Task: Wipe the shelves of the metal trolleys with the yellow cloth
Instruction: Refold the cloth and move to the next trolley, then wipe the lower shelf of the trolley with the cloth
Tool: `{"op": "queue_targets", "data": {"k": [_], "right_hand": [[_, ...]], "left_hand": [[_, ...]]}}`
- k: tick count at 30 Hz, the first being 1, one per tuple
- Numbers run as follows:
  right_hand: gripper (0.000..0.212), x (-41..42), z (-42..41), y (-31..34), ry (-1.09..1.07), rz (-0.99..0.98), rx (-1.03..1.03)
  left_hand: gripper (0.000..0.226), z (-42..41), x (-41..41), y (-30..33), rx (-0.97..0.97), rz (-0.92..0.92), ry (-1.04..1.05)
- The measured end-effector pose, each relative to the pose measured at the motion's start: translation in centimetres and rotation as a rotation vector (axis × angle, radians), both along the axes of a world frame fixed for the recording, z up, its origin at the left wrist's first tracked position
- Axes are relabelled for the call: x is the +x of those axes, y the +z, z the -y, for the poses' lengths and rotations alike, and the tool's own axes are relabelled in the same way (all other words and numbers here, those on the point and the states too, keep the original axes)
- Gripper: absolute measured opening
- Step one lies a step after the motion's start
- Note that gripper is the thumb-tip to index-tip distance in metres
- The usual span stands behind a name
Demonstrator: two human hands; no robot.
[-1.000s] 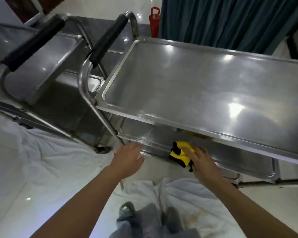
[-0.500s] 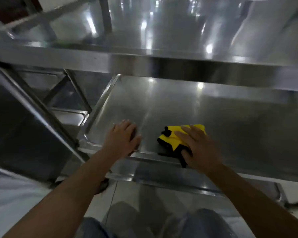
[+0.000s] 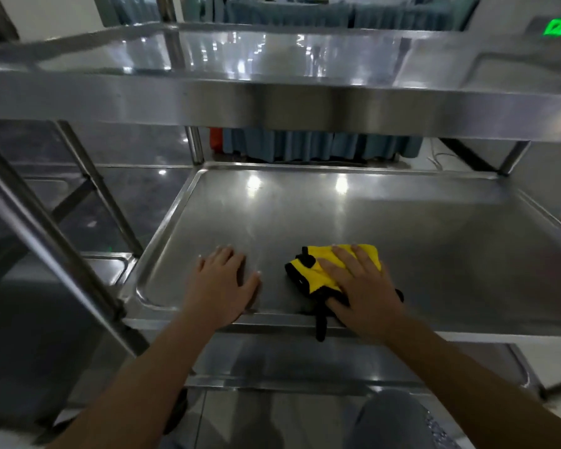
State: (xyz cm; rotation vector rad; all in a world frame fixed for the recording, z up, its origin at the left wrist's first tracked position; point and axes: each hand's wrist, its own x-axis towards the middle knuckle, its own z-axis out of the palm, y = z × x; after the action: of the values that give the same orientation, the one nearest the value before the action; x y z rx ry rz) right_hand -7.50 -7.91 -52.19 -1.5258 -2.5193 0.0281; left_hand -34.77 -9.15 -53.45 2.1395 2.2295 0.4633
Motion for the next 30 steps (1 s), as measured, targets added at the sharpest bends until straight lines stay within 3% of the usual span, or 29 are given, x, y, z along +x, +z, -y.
{"op": "queue_targets", "data": {"k": [6,12,17,21,25,28,30], "right_hand": [[0.067,0.0,-2.6,0.0,-0.038,-0.023,-0.027],[0.067,0.7,-5.1,0.6,-0.033,-0.125,0.019],[0.053,0.8,-4.1,0.6,0.091,-0.215,0.156],[0.058,0.3,-0.9,0.6,0.274,-0.252,0.212],[0.061,1.1,2.2,-0.1,0.42,-0.126,0.337],[0.046,2.5,4.7,-2.5,0.546,0.049,0.529],[0.037,3.6,6.2,-5.4,0.613,0.101,0.602]], "left_hand": [[0.065,-2.6,0.0,-0.4,0.035,0.008,-0.002],[0.047,-4.5,1.3,0.0,0.194,0.054,0.042],[0.047,-4.6,2.4,0.4,0.378,0.103,0.003],[0.042,-4.2,2.6,1.1,0.346,0.167,-0.079],[0.043,-0.6,2.5,0.3,0.375,0.176,-0.118],[0.034,2.9,3.1,-1.0,0.595,0.193,-0.262],[0.024,4.5,3.3,-2.5,0.763,0.086,-0.352]]}}
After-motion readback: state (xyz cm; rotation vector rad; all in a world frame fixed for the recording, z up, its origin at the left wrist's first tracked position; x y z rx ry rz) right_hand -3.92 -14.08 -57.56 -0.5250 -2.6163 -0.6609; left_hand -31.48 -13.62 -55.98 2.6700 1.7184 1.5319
